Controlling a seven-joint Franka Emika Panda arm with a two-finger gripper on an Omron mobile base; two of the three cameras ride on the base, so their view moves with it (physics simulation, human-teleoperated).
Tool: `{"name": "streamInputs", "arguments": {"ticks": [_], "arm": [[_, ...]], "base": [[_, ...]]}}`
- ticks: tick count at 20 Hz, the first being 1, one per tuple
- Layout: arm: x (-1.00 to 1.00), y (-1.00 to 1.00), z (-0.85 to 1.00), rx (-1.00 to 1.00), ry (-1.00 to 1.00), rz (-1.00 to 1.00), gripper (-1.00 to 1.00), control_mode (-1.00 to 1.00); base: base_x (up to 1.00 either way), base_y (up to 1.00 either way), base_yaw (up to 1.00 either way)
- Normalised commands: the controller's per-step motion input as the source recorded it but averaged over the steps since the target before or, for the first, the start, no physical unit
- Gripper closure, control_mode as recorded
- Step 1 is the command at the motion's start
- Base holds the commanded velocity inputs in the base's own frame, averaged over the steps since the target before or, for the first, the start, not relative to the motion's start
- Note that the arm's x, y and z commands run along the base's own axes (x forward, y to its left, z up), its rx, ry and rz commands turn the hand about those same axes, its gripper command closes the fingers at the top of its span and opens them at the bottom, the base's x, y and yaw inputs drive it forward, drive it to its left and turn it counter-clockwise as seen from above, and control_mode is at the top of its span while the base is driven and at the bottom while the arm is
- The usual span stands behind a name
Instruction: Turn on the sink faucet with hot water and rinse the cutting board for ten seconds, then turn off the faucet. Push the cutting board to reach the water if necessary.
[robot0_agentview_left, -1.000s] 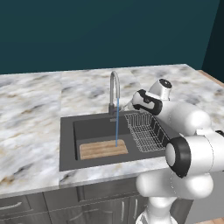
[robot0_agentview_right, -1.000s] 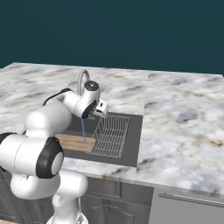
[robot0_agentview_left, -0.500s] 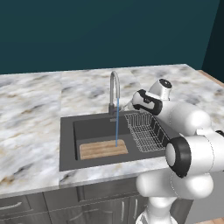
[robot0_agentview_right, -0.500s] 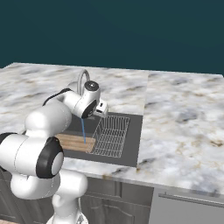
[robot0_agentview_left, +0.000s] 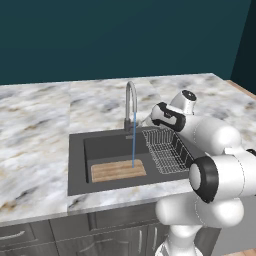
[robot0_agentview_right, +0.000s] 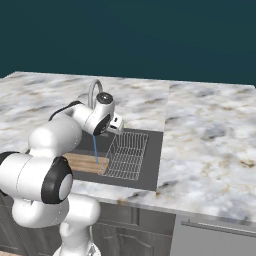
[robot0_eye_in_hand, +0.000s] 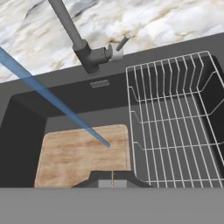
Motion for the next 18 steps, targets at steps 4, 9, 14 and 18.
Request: {"name": "streamInputs", "arguments": {"ticks": [4, 9, 14, 18], "arm": [[0.00, 0.00, 0.00, 0.00, 0.00, 0.00, 1.00, -1.00], [0.00, 0.00, 0.00, 0.00, 0.00, 0.00, 1.00, -1.00], [0.00, 0.00, 0.00, 0.00, 0.00, 0.00, 1.00, -1.00], [0.00, 0.00, 0.00, 0.00, 0.00, 0.00, 1.00, -1.00]], "base": [[0.00, 0.00, 0.00], [0.00, 0.00, 0.00], [0.00, 0.00, 0.00], [0.00, 0.00, 0.00]]}}
